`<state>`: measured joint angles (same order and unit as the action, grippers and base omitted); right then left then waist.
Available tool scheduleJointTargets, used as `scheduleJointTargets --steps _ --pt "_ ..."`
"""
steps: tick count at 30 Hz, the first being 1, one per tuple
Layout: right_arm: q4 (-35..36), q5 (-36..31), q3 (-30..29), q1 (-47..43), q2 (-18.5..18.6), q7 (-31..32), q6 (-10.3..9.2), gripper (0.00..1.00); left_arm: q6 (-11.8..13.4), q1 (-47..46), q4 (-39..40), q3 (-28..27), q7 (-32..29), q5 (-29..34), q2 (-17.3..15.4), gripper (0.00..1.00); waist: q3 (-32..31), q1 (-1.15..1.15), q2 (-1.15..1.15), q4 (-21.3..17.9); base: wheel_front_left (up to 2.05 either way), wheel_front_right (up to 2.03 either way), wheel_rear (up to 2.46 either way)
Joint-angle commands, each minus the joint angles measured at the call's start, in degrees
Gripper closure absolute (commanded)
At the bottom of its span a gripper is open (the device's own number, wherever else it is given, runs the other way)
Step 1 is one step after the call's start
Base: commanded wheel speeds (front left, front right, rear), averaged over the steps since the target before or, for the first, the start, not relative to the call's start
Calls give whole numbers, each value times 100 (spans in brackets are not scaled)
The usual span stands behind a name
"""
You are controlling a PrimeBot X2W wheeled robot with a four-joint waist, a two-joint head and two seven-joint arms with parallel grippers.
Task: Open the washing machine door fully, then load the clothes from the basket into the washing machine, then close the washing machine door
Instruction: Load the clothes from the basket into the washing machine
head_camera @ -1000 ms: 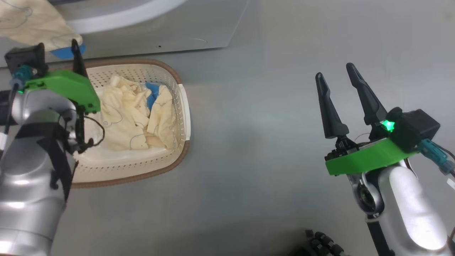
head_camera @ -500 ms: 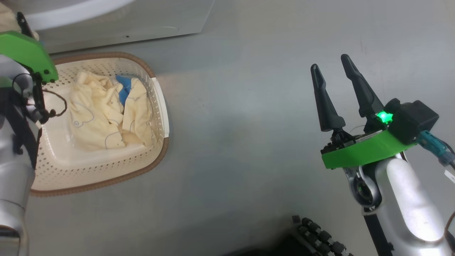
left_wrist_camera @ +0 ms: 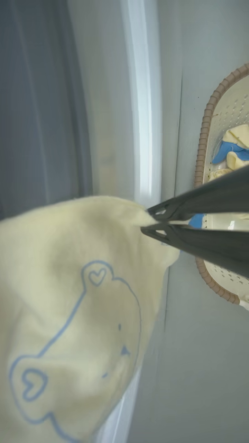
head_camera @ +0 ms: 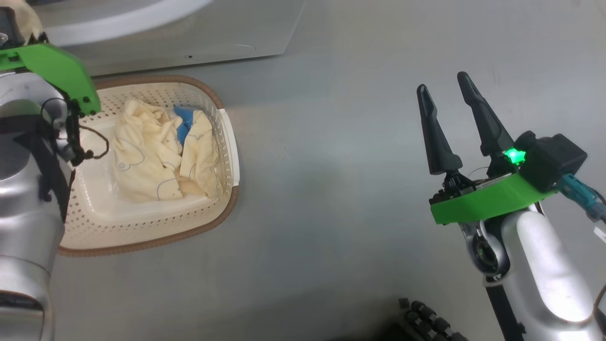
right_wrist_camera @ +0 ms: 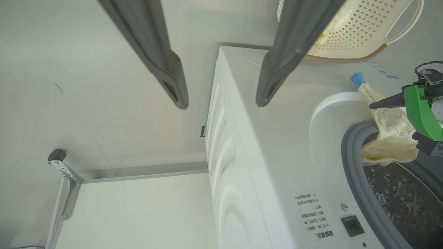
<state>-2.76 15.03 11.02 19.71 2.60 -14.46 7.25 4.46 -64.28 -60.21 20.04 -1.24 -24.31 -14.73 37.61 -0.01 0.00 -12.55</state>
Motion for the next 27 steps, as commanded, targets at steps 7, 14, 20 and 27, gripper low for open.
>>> scheduleJointTargets --steps 7,14,20,27 --pt "149 -98 15 -199 28 -53 24 0 -267 -247 621 75 -654 -24 -351 100 -246 1 0 193 0 0 0" --pt "187 -73 7 -253 28 -53 24 0 -317 -481 1872 96 -1420 -31 -793 100 -284 1 0 256 0 0 0" --pt "299 90 185 -60 28 -53 24 0 -254 -1012 2665 -12 -2182 -16 -1331 100 133 1 0 4 0 0 0" --pt "310 335 289 70 28 -53 24 0 -271 -1508 2629 -35 -2131 229 -1817 100 527 1 0 -386 0 0 0"
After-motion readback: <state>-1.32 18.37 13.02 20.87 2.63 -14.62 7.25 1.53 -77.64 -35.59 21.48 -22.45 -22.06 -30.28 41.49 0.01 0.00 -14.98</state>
